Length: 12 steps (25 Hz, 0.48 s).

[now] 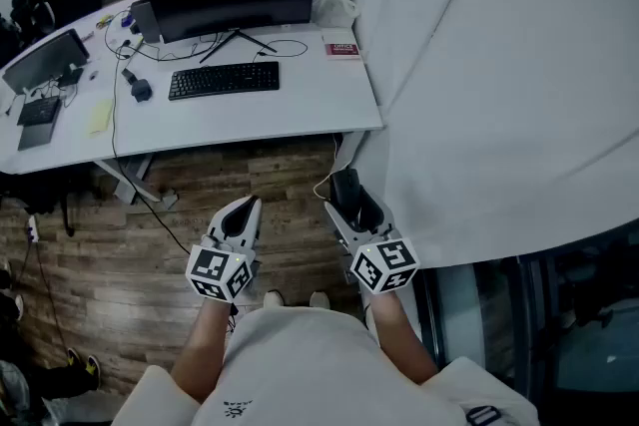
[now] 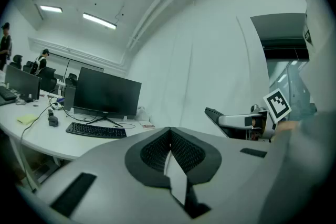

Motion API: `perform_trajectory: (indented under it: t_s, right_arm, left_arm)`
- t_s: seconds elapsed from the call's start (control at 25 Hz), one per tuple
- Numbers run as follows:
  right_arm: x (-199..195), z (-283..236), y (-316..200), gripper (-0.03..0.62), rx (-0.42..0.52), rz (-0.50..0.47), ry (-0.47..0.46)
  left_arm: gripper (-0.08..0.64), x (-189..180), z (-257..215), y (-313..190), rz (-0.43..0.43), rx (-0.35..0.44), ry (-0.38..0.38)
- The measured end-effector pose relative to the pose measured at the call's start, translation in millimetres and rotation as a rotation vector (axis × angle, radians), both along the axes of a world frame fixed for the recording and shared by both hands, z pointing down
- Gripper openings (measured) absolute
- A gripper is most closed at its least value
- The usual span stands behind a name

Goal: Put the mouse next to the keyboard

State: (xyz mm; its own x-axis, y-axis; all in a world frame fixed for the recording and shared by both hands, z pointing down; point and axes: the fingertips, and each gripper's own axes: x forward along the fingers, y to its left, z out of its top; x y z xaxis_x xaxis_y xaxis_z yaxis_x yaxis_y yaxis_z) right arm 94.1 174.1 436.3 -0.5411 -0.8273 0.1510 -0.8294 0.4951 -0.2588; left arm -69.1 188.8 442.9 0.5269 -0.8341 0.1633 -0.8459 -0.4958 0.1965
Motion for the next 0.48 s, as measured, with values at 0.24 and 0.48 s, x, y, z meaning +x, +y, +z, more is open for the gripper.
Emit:
perform_trajectory:
  t_s: [0.24, 0.48]
  right_arm:
    - [1.2, 0.7, 5.0, 0.321, -0.001, 0.014, 0.008]
    - [7.8, -6.1, 3.8, 0.322, 0.009, 0.037, -0.031]
  left_arm:
    - [0.011, 4.5, -1.1, -0.2, 0.016, 0.003, 0.012]
    - [0.011, 5.3, -6.1, -4.7, 0.026, 0.013, 0.017]
